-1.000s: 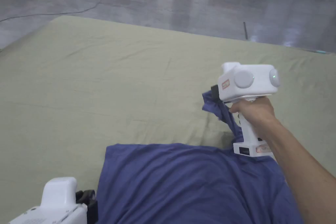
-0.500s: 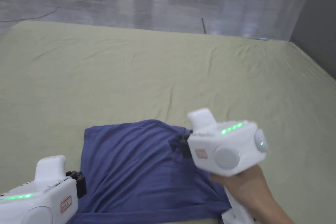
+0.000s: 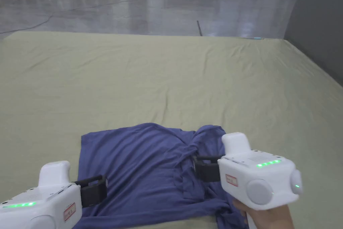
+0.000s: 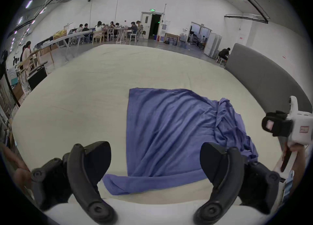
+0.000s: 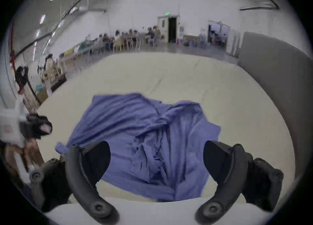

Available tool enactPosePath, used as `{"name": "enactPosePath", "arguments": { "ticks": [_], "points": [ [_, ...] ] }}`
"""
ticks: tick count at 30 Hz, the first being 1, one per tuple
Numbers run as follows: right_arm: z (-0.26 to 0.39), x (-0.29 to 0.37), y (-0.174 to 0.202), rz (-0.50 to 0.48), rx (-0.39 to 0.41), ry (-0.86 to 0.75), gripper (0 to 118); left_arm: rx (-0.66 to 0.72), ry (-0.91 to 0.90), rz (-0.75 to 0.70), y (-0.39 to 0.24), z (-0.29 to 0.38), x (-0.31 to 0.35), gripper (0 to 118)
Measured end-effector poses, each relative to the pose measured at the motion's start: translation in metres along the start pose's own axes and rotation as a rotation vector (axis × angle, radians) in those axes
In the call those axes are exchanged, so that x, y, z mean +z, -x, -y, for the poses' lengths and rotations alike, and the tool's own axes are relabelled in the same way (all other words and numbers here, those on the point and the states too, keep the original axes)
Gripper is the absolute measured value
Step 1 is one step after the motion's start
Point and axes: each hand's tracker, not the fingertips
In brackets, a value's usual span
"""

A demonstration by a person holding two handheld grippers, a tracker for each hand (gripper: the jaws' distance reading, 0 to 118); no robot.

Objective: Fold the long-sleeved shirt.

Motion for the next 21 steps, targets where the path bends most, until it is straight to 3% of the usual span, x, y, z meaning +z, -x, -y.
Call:
{"name": "enactPosePath", "arguments": {
  "ticks": [1,2,3,4,5,6,13,18,20,21],
  "points": [
    [0.001,0.012,-0.005,0.014,-0.046,-0.002,107,0.001,0.000,0.002,-0.001,0.001,0.002,113],
    [0.004,0.023,-0.010,0.020,-0.084,-0.012,74,0.002,0.010,-0.001,-0.004,0.002,0.004,112],
    [0.007,0.031,-0.013,0.037,-0.100,-0.023,26,0.003,0.019,-0.005,-0.006,0.003,0.006,107],
    [0.012,0.042,-0.011,0.067,-0.097,-0.024,2,0.007,0.007,0.001,-0.007,0.008,0.011,86],
    [0.016,0.049,-0.013,0.105,-0.087,-0.041,2,0.005,-0.015,0.007,-0.007,0.011,0.015,16],
    [0.020,0.052,-0.015,0.083,-0.083,-0.027,2,-0.001,-0.019,-0.002,-0.010,0.015,0.018,0],
    [0.034,0.052,-0.022,0.090,-0.126,0.010,2,-0.020,0.003,0.004,-0.008,0.024,0.018,0],
    [0.028,0.039,-0.021,0.074,-0.135,0.028,2,-0.004,0.014,0.023,-0.007,-0.025,-0.009,0],
    [0.026,0.033,-0.020,0.069,-0.129,0.038,2,-0.008,0.069,0.006,-0.003,-0.057,-0.052,12],
    [0.026,0.030,-0.019,0.063,-0.129,0.043,2,-0.011,0.072,-0.026,0.000,-0.070,-0.072,12]
  ]
}}
